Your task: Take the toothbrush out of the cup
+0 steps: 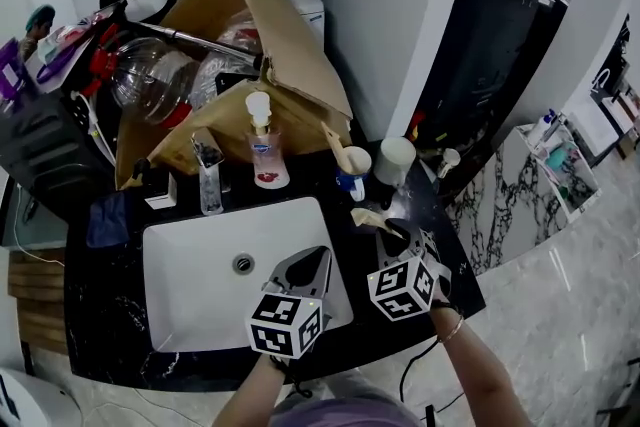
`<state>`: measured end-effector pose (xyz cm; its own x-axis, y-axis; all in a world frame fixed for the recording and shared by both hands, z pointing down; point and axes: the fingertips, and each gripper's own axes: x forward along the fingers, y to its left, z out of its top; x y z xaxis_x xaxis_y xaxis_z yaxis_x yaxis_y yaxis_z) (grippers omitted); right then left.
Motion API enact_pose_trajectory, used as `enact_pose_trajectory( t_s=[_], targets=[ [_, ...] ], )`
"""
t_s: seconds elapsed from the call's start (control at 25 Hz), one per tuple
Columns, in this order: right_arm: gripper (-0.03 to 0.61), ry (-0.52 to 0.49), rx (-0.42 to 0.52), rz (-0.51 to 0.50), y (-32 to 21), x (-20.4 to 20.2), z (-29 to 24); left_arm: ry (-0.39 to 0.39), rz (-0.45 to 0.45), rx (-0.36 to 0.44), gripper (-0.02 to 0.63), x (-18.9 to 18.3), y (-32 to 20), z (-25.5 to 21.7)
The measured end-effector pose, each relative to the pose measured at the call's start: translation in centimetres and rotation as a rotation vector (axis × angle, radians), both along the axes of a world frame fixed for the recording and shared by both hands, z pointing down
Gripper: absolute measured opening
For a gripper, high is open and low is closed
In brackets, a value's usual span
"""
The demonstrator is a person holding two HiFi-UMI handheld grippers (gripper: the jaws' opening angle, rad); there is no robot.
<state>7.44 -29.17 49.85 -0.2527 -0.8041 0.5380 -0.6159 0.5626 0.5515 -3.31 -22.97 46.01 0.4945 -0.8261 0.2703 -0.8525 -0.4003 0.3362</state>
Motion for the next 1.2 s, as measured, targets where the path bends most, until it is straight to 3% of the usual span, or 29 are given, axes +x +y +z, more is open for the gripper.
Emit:
enact_pose_trajectory(
  t_s=[0.4, 0.72, 0.88, 1.2],
  targets=[
    [0.096, 0.057, -0.083, -0.061, -0.2, -1.2, 2.8, -0.001, -0.026, -0.025, 0.0, -0.9, -0.6, 0.7],
    [0.123, 0.043, -0.142, -0.118, 1.7, -1.5, 2.3, 0.005, -0.026, -0.027, 0.0, -0.8, -0.5, 0.5],
    [0.126, -0.064, -0.1, -0.098, 2.0, -1.6, -0.5, 0.002, -0.026, -0.009, 0.0, -0.7, -0.3, -0.1],
    [0.126, -0.372, -0.007, -0.065, 1.2, -3.2, -7.6, -0.032, -0.044, 0.044, 0.0, -1.5, 0.3, -2.3]
  ],
)
